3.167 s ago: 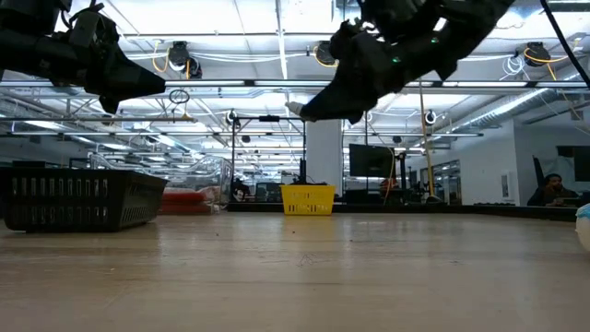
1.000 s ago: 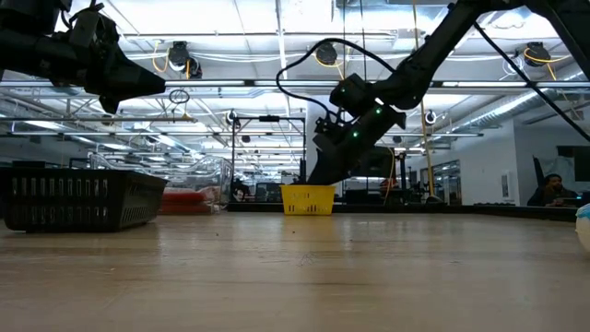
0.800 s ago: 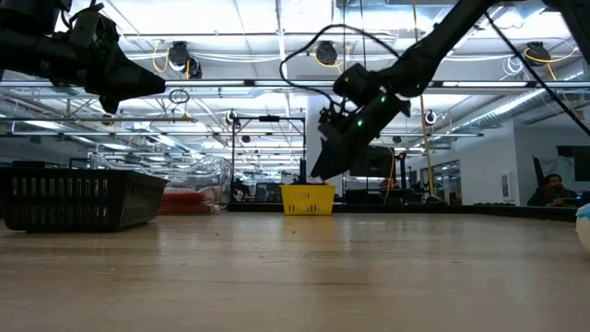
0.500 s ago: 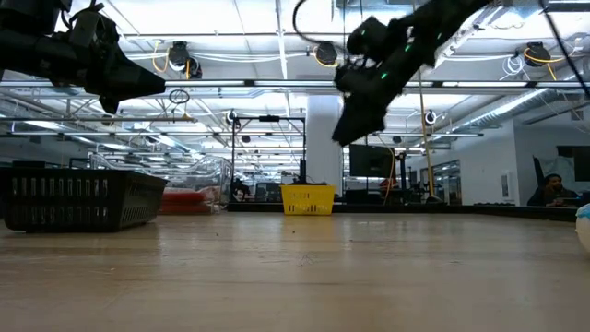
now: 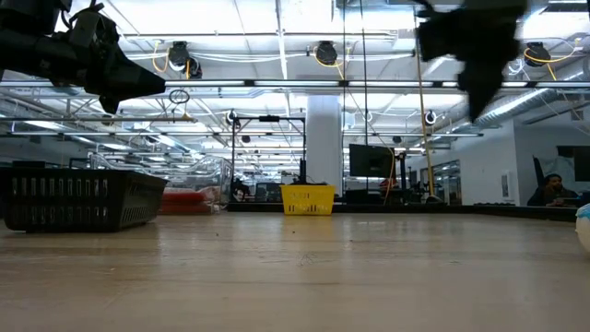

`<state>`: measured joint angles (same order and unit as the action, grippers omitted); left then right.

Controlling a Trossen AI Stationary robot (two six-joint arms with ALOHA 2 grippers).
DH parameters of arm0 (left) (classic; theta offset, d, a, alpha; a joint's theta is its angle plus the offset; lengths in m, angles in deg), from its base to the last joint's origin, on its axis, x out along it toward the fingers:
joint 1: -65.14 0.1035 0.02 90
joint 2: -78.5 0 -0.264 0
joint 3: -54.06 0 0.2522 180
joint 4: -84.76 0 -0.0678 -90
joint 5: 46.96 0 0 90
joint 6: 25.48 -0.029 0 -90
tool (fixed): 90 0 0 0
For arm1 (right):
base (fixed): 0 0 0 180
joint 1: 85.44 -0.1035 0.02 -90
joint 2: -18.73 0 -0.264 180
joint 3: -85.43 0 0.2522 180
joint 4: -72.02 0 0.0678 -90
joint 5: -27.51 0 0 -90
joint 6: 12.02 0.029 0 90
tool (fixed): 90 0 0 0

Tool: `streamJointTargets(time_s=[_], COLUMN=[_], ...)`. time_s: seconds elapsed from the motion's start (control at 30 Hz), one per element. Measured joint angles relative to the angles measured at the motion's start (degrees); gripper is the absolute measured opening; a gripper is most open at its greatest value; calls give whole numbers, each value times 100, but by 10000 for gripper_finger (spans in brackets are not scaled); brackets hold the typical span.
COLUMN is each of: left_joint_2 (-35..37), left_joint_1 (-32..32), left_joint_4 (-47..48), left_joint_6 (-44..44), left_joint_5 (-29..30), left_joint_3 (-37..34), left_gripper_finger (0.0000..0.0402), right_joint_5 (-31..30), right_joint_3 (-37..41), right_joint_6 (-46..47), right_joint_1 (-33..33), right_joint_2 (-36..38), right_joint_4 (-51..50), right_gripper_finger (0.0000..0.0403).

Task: Pick & Place Food Item
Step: Put the black donut into the black bin

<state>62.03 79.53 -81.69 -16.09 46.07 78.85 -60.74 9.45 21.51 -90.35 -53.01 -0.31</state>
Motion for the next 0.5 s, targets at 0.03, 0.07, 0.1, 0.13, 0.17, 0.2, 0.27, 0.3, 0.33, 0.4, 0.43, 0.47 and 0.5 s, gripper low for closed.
streamJointTargets(time_s=[0.03, 0.07, 0.1, 0.13, 0.17, 0.2, 0.27, 0.3, 0.33, 0.4, 0.43, 0.47, 0.5], left_joint_2=[-1, -1, 0, 0, -2, -1, -1, -1, 0, -2, 0, 0, -2], left_joint_1=[-1, -1, 0, -2, 0, -1, -2, -2, -2, 0, -2, -2, -2], left_joint_4=[0, 1, -1, -1, 1, -1, 1, -1, -1, 0, -1, -1, -1], left_joint_6=[-1, -1, -1, -1, -1, 0, -1, -1, -1, -1, -1, -1, -1], left_joint_5=[0, 0, 0, 0, 0, 0, 0, 0, 0, 0, 0, 0, 0], left_joint_3=[0, 0, 0, 0, 0, 0, 1, 0, 0, 0, 0, 0, 0], left_gripper_finger=[79, 79, 79, 79, 79, 79, 79, 79, 79, 79, 79, 79, 79], right_joint_5=[23, 83, 142, 154, 152, 154, 149, 150, 152, 152, 152, 150, 150], right_joint_3=[108, 249, 396, 559, 741, 916, 1307, 1507, 1708, 2108, 2283, 2439, 2560], right_joint_6=[275, 541, 825, 1073, 1277, 1471, 1878, 2061, 2210, 2383, 2436, 2485, 2563], right_joint_1=[-245, -496, -743, -997, -1258, -1495, -2003, -2247, -2480, -2938, -3161, -3375, -3576], right_joint_2=[87, 180, 280, 391, 497, 597, 795, 884, 968, 1106, 1146, 1164, 1169], right_joint_4=[-156, -264, -327, -350, -329, -289, -89, 60, 272, 827, 1155, 1498, 1794], right_gripper_finger=[159, 159, 159, 158, 157, 156, 153, 152, 150, 146, 143, 140, 137])
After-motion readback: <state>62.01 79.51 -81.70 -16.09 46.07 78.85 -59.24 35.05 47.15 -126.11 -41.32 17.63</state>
